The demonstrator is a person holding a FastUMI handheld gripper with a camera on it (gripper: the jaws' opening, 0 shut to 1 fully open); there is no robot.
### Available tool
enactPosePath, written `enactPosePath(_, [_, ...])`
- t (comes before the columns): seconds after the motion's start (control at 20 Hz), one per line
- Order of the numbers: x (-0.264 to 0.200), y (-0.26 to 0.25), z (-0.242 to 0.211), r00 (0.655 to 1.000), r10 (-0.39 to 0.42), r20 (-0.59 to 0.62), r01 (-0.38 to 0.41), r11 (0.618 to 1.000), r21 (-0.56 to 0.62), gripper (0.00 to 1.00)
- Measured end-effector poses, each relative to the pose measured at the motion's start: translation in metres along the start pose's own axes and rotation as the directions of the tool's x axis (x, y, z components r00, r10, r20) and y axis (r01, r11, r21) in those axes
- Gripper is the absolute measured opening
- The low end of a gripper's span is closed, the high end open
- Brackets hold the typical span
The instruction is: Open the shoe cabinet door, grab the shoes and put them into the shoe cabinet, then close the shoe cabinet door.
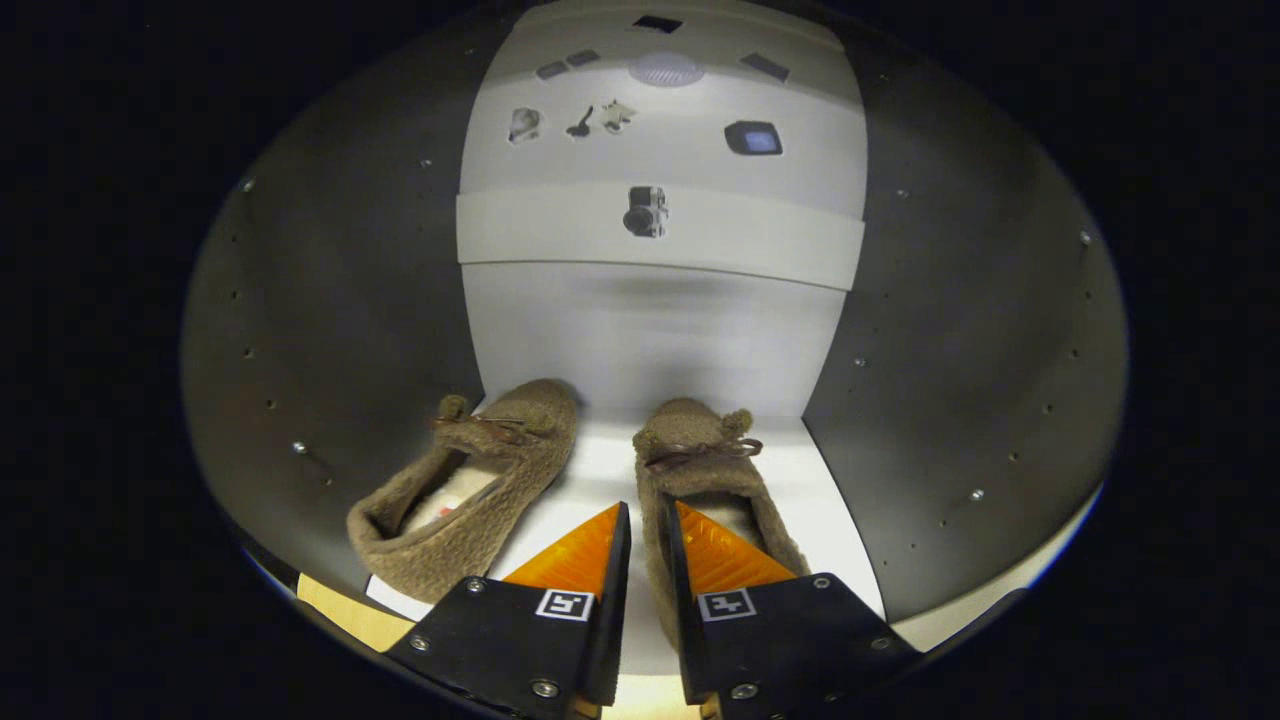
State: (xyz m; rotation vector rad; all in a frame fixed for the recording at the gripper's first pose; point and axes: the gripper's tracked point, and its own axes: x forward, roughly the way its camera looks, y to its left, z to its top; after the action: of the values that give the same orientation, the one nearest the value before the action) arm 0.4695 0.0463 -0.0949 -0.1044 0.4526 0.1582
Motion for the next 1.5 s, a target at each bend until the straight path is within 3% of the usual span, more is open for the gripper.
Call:
enactPosePath(0.5, [-0.113, 0.012, -0.001, 0.996, -0.033, 0.088, 0.035, 0.999, -0.02, 0.25])
enactPosePath(1.1, [-0.245, 0.024, -0.034, 0.985, -0.051, 0.164, 0.043, 0.998, 0.051, 0.27])
enactPosePath(1.5, [-0.328, 0.025, -0.054, 0.968, -0.097, 0.229, 0.078, 0.993, 0.091, 0.39])
